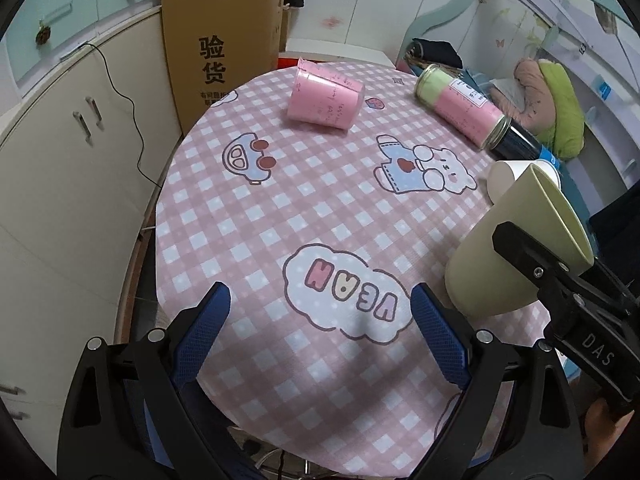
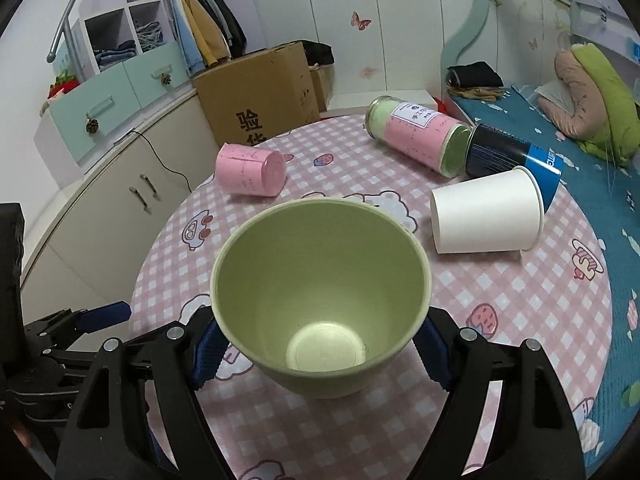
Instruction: Flip cup upright
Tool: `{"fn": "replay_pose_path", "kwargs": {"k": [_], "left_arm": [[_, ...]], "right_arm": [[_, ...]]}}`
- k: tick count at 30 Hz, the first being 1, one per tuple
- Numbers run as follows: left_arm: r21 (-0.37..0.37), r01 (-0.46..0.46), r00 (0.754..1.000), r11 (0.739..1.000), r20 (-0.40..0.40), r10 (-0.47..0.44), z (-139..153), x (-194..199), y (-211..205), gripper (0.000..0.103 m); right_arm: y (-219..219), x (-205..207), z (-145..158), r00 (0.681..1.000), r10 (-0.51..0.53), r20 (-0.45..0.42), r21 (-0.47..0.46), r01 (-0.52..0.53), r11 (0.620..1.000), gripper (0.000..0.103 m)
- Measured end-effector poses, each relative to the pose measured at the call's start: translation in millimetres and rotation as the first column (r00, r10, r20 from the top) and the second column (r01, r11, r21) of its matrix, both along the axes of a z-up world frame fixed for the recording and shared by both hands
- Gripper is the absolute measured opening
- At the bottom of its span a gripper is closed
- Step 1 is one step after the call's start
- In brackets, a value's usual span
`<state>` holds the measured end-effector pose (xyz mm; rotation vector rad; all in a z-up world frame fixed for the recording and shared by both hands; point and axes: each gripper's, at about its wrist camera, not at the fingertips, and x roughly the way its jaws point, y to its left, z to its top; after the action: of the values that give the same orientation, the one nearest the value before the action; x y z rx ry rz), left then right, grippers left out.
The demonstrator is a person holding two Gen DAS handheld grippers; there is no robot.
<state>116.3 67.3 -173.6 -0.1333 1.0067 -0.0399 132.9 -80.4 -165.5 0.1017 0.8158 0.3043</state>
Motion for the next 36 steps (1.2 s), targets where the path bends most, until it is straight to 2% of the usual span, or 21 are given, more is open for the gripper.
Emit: {"fn": "replay_pose_path", "kwargs": {"k": [5,17,19,25,36], "left_arm": [[0.029,-0.006,1.0,1.0,0.017,0.005,4,-3,1,0.092],[0.019,-0.013,0.999,1.0,0.047,0.012,18,-16,6,0.092],[0.013,-0.015,0.998,1.0,0.065,0.014,24,-21,6,0.092],[-0.007,-0.012,0.991,1.0,0.13,0.013,46,-38,3,0.092],[0.042,-0.016,0.963,0.999,0.268,0.004,89,-81,-17,0.092]], "right_arm": [[1,-1,0,1.0,-0.004,-0.008,-0.002,0.004,1.0,0.077],[5,-18,18,0.998,0.007,0.055,0.015,-0.007,1.0,0.085],[3,-25,26,0.997,0.001,0.078,0.027,-0.003,1.0,0.09],[-6,-53,51,0.99,-0.035,0.139,0.04,0.03,0.999,0.092],[-31,-111,93,0.966,-0.131,0.221,0.018,0.13,0.991,0.095]]}}
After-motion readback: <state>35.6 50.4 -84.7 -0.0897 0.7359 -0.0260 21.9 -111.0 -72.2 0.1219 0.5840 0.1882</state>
